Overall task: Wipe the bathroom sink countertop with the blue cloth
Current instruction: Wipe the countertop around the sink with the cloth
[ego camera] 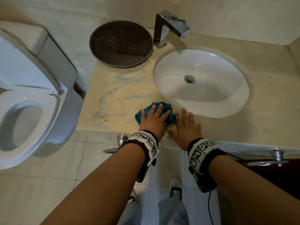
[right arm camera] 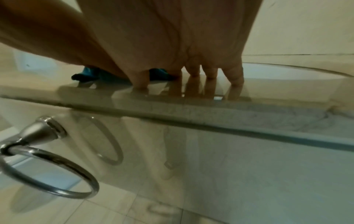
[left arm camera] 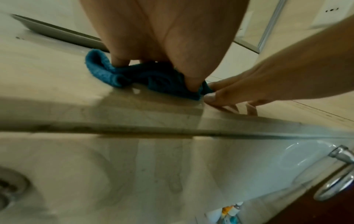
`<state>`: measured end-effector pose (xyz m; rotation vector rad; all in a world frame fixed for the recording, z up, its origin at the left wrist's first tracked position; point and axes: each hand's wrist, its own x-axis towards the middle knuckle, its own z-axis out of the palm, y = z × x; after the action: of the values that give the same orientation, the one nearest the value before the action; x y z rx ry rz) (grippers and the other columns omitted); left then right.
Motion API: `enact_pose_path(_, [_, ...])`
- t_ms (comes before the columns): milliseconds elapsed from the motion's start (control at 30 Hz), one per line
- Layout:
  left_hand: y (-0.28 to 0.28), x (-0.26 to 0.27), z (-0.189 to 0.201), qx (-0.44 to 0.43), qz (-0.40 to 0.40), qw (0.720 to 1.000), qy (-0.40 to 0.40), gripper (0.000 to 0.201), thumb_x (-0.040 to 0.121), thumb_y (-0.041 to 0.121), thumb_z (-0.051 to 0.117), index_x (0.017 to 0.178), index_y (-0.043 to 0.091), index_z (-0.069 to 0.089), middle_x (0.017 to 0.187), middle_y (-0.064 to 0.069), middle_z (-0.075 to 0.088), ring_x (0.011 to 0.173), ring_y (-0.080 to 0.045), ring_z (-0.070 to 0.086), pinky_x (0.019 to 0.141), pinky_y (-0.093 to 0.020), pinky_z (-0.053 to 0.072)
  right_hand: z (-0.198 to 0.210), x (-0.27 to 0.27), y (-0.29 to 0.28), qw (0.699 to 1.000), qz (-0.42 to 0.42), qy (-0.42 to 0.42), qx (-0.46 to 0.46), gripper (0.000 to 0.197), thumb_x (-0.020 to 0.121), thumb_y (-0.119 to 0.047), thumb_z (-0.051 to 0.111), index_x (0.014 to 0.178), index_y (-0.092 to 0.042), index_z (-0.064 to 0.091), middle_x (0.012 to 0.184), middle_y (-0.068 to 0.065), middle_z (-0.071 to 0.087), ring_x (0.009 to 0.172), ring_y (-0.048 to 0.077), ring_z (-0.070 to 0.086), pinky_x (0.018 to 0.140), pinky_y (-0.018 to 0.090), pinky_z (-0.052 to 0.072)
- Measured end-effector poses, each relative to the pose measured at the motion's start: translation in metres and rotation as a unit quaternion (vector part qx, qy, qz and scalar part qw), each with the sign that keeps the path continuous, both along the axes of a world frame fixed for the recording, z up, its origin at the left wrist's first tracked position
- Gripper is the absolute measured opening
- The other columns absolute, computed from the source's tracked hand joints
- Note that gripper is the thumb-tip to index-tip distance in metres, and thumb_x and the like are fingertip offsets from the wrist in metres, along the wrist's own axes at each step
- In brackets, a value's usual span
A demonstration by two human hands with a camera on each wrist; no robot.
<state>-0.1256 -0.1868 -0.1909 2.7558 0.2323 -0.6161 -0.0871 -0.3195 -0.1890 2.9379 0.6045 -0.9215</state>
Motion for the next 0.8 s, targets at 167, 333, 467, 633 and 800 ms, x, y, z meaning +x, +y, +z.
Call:
enact_pose_path(167, [0.043,-0.023,0.001,0.001,0.049,0.999,-0.025,0.052,0.101,0.029,0.030,0.149,0.034,0.010,0.159,0.003,-0.004,0.146,-0.022,-0.001,0.116,-0.050,0.006,-0.002,-0.005,0.002,1.000,0.001,-0.004,-0.011,0.072,0.093,-0.056,0.025,0.145,-0.028,-0.016,0.153,-0.002,-0.028,0.143,0.025,-0.018,0.115,0.057,0.003])
enact_pose_path(333, [0.087,-0.049,0.003,0.012,0.100,0.995,-0.026,0.052,0.100,0.027,0.035,0.149,0.028,0.018,0.159,-0.003,0.007,0.145,-0.028,0.010,0.116,-0.048,0.018,0.003,-0.006,0.005,1.000,-0.003,0.005,-0.009,0.072,0.093,-0.054,0.025,0.145,-0.026,-0.016,0.153,-0.002,-0.027,0.143,0.025,-0.018,0.115,0.057,0.001])
enact_pose_path(467, [0.057,-0.026,0.014,0.008,0.079,0.997,-0.008,0.053,0.098,0.032,0.038,0.148,0.023,0.022,0.158,-0.009,0.011,0.143,-0.035,0.013,0.113,-0.046,0.023,0.003,-0.008,0.005,1.000,-0.004,-0.005,-0.015,0.071,0.094,-0.054,0.024,0.145,-0.026,-0.017,0.153,-0.001,-0.027,0.143,0.025,-0.018,0.115,0.056,0.001])
enact_pose_path(633, [0.008,-0.004,0.007,-0.020,-0.019,0.999,0.027,0.052,0.101,0.030,0.034,0.150,0.025,0.014,0.159,-0.006,0.000,0.145,-0.031,-0.001,0.117,-0.045,0.007,-0.001,-0.008,0.006,1.000,-0.007,-0.016,-0.021,0.071,0.093,-0.055,0.023,0.145,-0.028,-0.017,0.153,-0.001,-0.027,0.144,0.025,-0.017,0.115,0.056,0.001])
enact_pose_path(800, [0.036,-0.023,0.001,-0.023,0.031,0.999,0.002,0.052,0.101,0.030,0.033,0.149,0.031,0.014,0.159,0.000,-0.001,0.146,-0.026,0.000,0.116,-0.046,0.004,0.000,-0.007,0.006,0.999,0.005,-0.014,-0.028,0.071,0.093,-0.055,0.021,0.145,-0.026,-0.018,0.153,0.000,-0.027,0.144,0.026,-0.017,0.115,0.057,0.003])
